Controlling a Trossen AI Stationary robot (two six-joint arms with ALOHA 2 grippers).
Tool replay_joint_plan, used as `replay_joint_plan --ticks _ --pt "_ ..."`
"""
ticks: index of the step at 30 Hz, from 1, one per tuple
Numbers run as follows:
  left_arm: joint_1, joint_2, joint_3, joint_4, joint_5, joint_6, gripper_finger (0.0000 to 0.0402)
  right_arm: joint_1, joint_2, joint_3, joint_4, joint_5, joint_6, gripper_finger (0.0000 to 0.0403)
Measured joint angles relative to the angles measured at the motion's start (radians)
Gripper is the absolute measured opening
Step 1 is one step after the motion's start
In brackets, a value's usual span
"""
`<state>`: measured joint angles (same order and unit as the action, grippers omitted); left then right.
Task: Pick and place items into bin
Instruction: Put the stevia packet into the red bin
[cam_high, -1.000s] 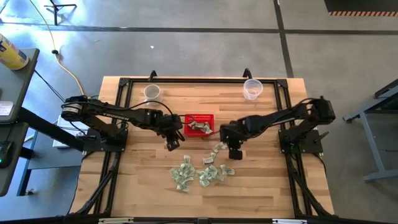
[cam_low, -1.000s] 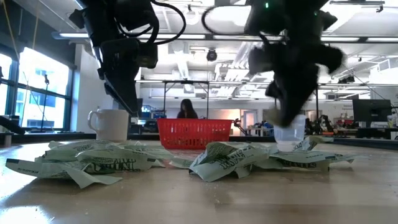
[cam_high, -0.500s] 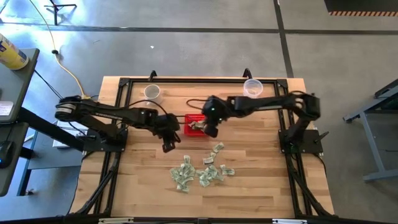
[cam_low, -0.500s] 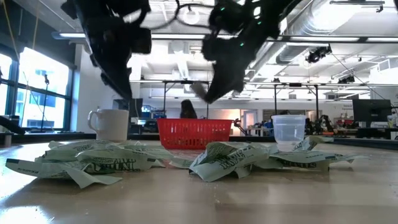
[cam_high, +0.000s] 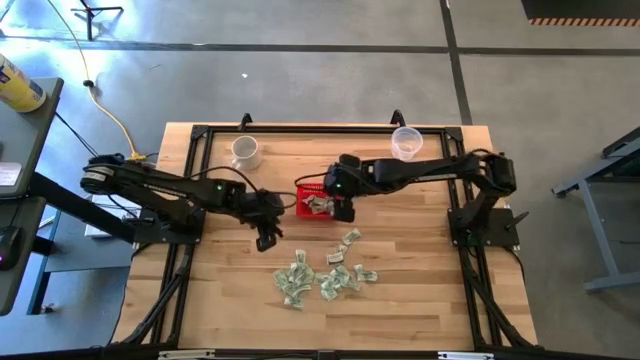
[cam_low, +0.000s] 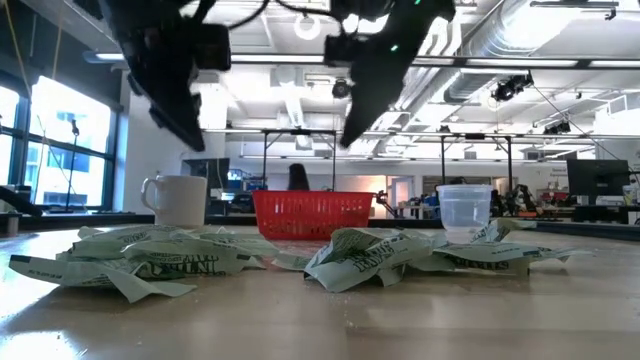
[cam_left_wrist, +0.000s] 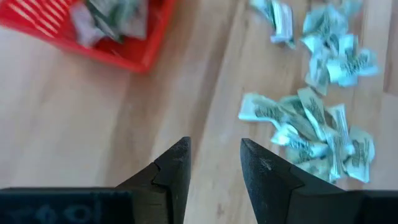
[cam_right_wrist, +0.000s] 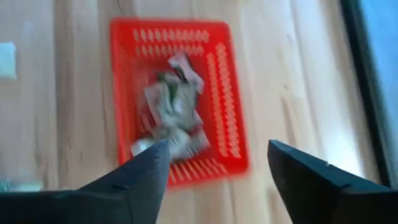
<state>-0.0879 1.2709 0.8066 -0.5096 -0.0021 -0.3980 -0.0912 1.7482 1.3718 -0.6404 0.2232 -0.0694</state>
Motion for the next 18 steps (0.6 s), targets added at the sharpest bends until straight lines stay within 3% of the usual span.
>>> replay_joint_plan --ticks 6,8,11,14,18 --pt "-0.051 0.089 -0.057 0.186 0.029 0.099 0.0175 0.049 -0.137 -0.082 -0.134 0.024 0.062 0.0288" --pt "-0.051 0.120 -0.051 0.193 0.082 0.058 0.0175 0.075 -0.182 -0.120 -0.186 0.049 0.134 0.0288" --pt "-0.027 0.189 -0.028 0.187 0.158 -0.230 0.0175 0.118 -0.250 -0.179 -0.264 0.112 0.312 0.0288" --pt "-0.044 0.242 0.002 0.204 0.170 -0.520 0.0175 0.165 -0.317 -0.245 -0.321 0.187 0.530 0.0288" --pt "-0.110 0.307 0.069 0.192 0.074 -0.799 0.0175 0.216 -0.386 -0.338 -0.379 0.269 0.757 0.0289"
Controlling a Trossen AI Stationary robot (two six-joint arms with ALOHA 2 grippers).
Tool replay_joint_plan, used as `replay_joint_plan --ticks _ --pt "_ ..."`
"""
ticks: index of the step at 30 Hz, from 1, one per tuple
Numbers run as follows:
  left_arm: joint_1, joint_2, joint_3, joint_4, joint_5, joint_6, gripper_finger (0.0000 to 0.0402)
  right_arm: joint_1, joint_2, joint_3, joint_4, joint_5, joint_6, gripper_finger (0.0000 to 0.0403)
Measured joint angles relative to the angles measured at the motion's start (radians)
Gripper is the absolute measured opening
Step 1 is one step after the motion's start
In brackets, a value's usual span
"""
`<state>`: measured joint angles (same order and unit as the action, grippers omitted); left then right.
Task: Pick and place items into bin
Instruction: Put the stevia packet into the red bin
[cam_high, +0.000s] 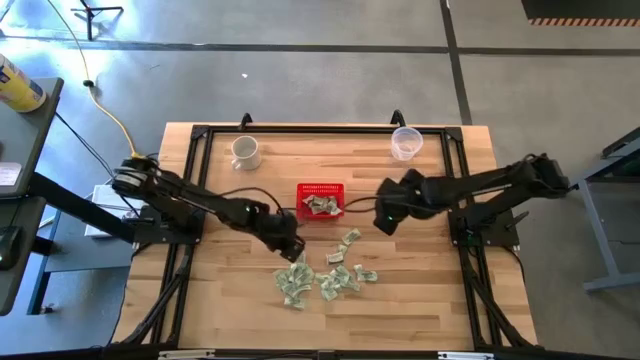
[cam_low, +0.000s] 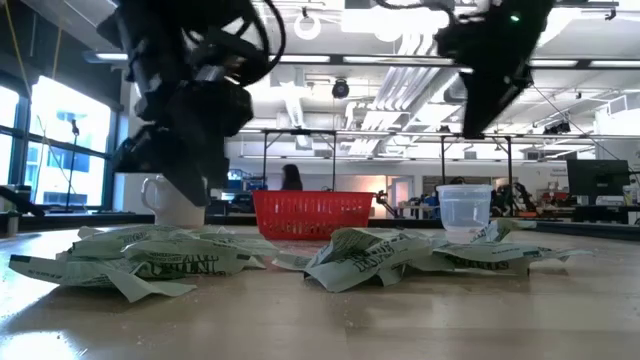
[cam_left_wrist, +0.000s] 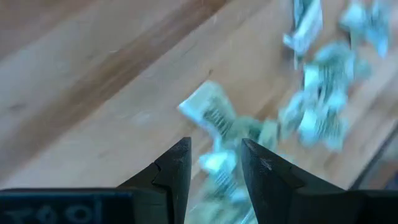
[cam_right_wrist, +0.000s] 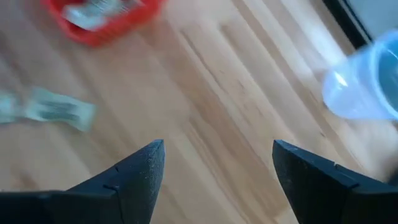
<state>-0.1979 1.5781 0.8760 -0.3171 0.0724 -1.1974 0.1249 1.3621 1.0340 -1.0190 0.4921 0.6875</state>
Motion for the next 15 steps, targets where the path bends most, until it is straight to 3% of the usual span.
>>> replay_joint_plan --ticks 6,11,15 --pt "-0.095 0.096 0.166 -0.208 -0.200 -0.308 0.0175 0.015 -0.079 -0.123 -0.018 0.041 0.045 0.0289" --pt "-0.095 0.199 0.342 -0.475 -0.241 -0.374 0.0175 0.015 -0.131 -0.173 -0.013 0.075 0.081 0.0289" --pt "-0.098 0.280 0.435 -0.510 -0.245 -0.381 0.0175 0.015 -0.147 -0.180 -0.012 0.098 0.077 0.0289"
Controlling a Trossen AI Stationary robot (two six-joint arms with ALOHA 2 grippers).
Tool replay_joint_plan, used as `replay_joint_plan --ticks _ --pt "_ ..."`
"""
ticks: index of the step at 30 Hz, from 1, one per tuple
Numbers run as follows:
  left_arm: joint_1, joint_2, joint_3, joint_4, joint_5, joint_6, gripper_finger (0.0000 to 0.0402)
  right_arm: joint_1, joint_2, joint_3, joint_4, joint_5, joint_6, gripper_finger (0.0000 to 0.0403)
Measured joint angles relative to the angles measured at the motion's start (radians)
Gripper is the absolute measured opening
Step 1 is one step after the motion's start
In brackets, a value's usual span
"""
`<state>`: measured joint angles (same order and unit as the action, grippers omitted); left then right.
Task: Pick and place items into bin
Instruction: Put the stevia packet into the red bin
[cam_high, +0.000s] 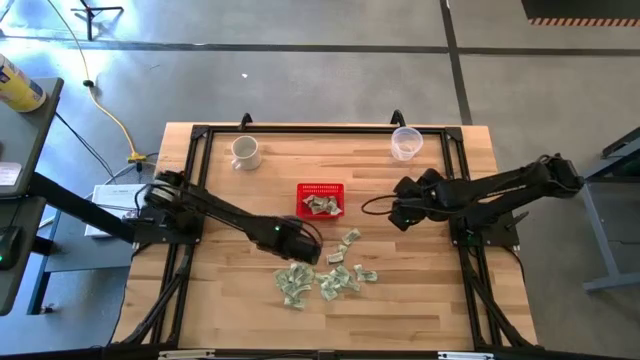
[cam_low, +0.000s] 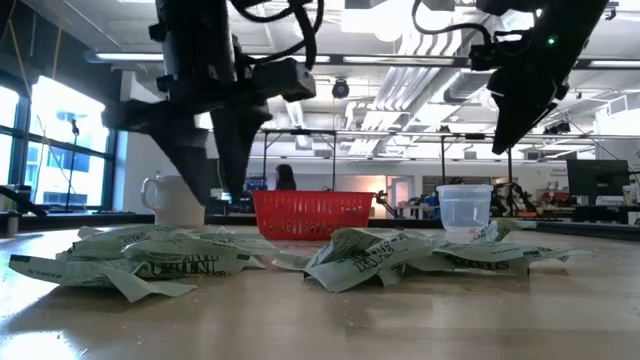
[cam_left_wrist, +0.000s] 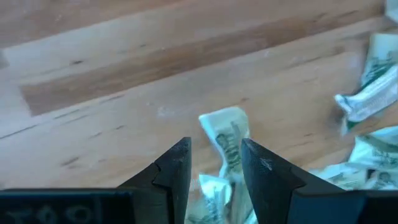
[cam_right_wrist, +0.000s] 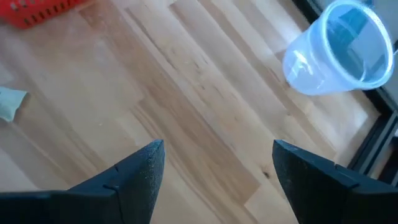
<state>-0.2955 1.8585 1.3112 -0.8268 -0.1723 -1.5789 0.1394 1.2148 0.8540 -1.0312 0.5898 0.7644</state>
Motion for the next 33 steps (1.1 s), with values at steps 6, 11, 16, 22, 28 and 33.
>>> replay_joint_plan --ticks 6,11,16,22,28,33 --pt "0.001 0.080 0.084 0.021 0.001 -0.023 0.0175 0.004 -0.001 -0.001 0.012 0.002 -0.048 0.0289" --pt "0.000 0.098 0.085 -0.014 0.009 -0.054 0.0175 0.006 -0.010 -0.002 0.016 0.007 -0.065 0.0289" --pt "0.000 0.112 0.084 -0.024 0.046 -0.051 0.0175 0.006 -0.011 -0.002 0.019 0.003 -0.075 0.0289" --pt "0.000 0.112 0.083 -0.020 0.047 -0.019 0.0175 0.006 -0.011 -0.002 0.023 0.004 -0.092 0.0289" --pt "-0.006 0.112 0.083 -0.070 0.046 0.030 0.0203 0.006 -0.011 -0.002 0.037 0.005 -0.093 0.0289" --pt "-0.007 0.111 0.083 -0.084 0.068 0.027 0.0272 0.005 -0.011 -0.002 0.047 0.005 -0.092 0.0289"
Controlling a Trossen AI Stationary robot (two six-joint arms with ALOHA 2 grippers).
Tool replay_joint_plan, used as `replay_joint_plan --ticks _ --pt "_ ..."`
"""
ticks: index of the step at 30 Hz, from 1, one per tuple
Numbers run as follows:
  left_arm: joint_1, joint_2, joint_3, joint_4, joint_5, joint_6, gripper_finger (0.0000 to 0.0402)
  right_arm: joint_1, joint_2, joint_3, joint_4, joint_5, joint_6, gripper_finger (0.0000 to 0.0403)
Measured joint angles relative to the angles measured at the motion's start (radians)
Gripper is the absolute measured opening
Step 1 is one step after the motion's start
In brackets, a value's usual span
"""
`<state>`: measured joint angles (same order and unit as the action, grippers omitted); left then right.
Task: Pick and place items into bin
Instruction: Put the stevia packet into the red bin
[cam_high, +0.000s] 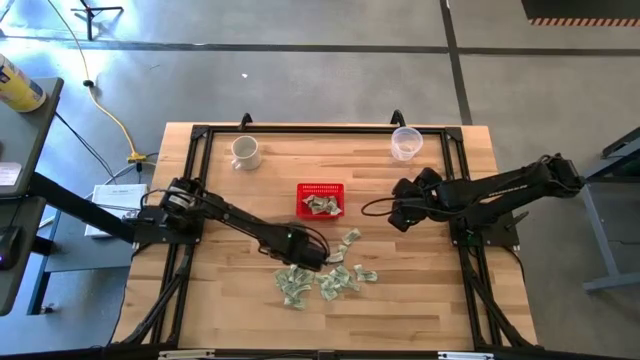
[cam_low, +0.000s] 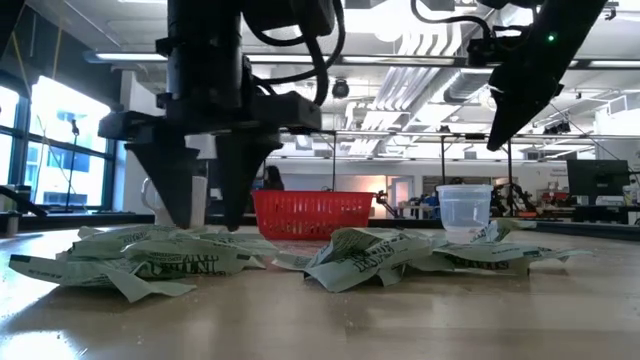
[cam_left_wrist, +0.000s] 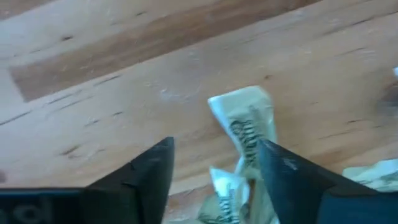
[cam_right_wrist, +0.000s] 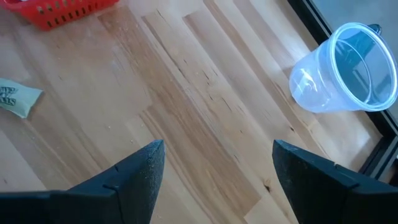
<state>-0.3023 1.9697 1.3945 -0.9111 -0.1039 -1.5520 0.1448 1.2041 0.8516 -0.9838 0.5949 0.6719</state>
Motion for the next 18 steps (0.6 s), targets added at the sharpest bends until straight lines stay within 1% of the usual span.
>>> replay_joint_plan --ticks 4,7,9,13,15,18 --pt "0.001 0.000 0.000 0.115 0.010 -0.046 0.0309 0.000 0.000 0.000 0.009 0.000 0.000 0.0289" --pt "0.000 0.005 0.000 0.151 -0.023 -0.052 0.0314 -0.001 0.000 0.000 0.018 0.000 0.000 0.0289" --pt "0.001 0.027 0.001 0.136 -0.023 -0.059 0.0306 -0.001 0.000 0.000 0.024 0.000 0.000 0.0289" --pt "0.001 0.052 0.002 0.109 0.053 -0.066 0.0282 -0.001 0.000 0.000 0.028 0.000 0.000 0.0289" --pt "-0.001 0.053 0.002 0.108 0.057 -0.067 0.0271 -0.001 0.000 0.000 0.027 0.000 0.000 0.0289" --pt "-0.006 0.053 0.002 0.102 0.020 -0.075 0.0253 -0.001 0.000 0.000 0.028 -0.001 0.000 0.0289"
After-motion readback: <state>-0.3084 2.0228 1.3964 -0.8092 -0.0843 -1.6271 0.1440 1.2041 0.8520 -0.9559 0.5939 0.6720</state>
